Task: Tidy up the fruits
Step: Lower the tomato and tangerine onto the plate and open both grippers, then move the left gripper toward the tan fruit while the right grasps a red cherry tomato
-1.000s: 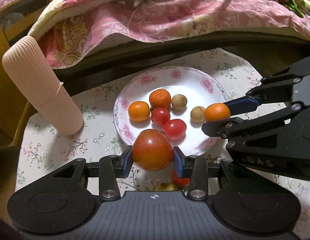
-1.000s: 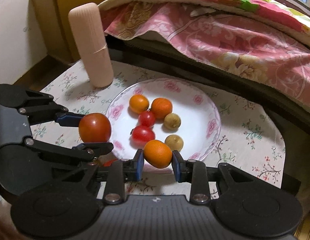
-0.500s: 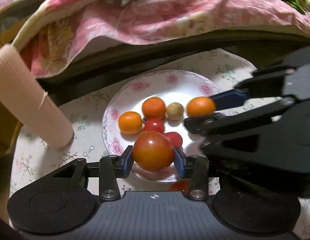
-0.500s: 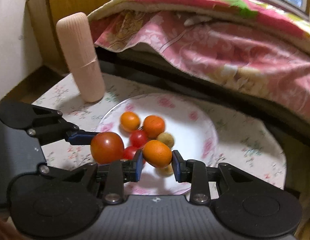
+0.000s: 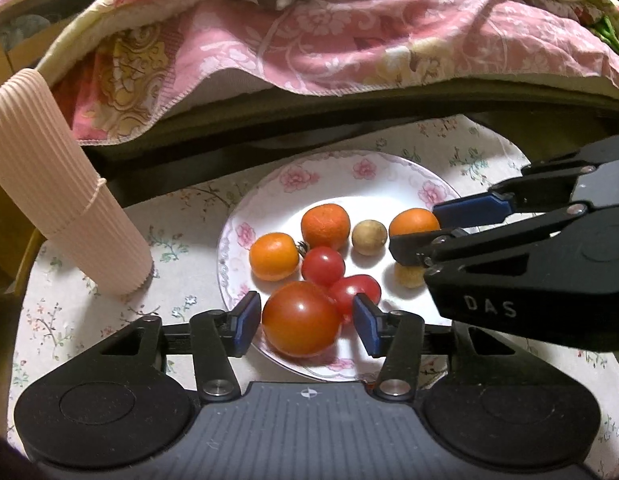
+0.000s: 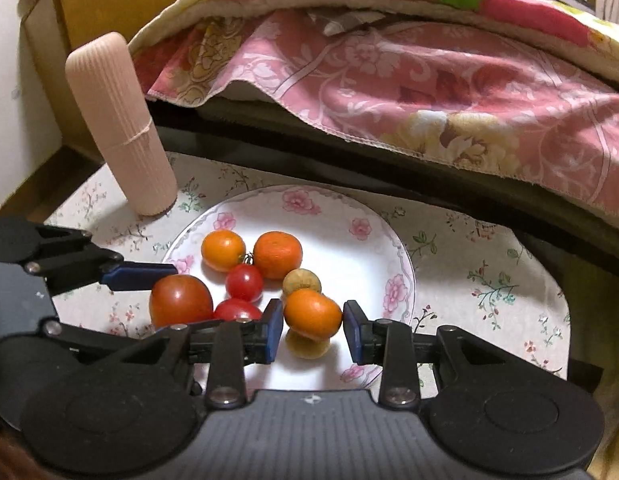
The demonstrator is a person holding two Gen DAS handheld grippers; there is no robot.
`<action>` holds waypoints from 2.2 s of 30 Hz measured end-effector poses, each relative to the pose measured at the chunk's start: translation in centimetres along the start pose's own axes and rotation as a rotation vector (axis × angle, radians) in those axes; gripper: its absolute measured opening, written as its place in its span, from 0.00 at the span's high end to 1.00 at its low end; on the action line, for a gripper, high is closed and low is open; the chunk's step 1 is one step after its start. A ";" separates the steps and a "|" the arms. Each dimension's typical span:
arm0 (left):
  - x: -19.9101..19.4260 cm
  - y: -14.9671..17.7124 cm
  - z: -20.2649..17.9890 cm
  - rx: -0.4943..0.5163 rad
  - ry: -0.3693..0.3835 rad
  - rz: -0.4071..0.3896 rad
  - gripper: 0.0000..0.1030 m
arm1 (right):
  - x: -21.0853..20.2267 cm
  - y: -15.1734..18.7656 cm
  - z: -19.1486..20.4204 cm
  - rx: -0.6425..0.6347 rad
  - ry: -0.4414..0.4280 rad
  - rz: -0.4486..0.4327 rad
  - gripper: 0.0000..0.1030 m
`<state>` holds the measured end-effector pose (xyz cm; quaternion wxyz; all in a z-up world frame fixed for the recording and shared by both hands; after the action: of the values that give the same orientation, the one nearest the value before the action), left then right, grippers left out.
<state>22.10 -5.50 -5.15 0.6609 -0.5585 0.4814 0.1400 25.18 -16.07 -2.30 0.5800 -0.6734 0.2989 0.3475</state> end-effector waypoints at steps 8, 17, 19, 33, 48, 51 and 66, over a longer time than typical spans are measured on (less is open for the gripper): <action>-1.1 -0.7 0.5 -0.035 0.001 -0.031 0.35 | -0.4 -0.4 -0.8 0.059 -0.014 -0.010 0.63; -2.8 -0.9 1.3 -0.068 -0.025 -0.049 0.35 | -1.3 -0.4 -1.2 0.080 -0.010 -0.030 0.63; -3.3 -0.6 1.4 -0.068 -0.028 -0.046 0.35 | -1.5 -0.3 -1.1 0.081 -0.014 -0.030 0.63; -7.3 1.5 0.3 -0.066 -0.039 -0.045 0.34 | -5.3 1.5 0.3 0.071 -0.027 -0.040 0.63; -10.8 4.2 -2.7 -0.060 -0.048 -0.047 0.31 | -9.1 4.2 0.9 0.101 -0.032 -0.041 0.63; -11.4 4.7 -3.1 -0.055 -0.057 -0.037 0.31 | -10.0 5.0 0.8 0.102 -0.024 -0.033 0.63; -8.4 7.3 -0.7 0.006 -0.028 0.079 0.29 | -6.9 6.4 3.9 0.036 -0.052 0.049 0.63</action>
<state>12.27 -0.71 -2.82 0.6631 -0.5351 0.4942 0.1723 15.54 -13.18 -0.73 0.5909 -0.6461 0.3063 0.3735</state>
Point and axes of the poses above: each gripper's, at about its wrist camera, not at the fingertips, and x roughly the way its jaws point, z to its left, y to its underside, the point moved 1 cm from there along x, roughly the way its jaws point, and after that the axes turned 14 degrees about y, right-handed, at the moved point
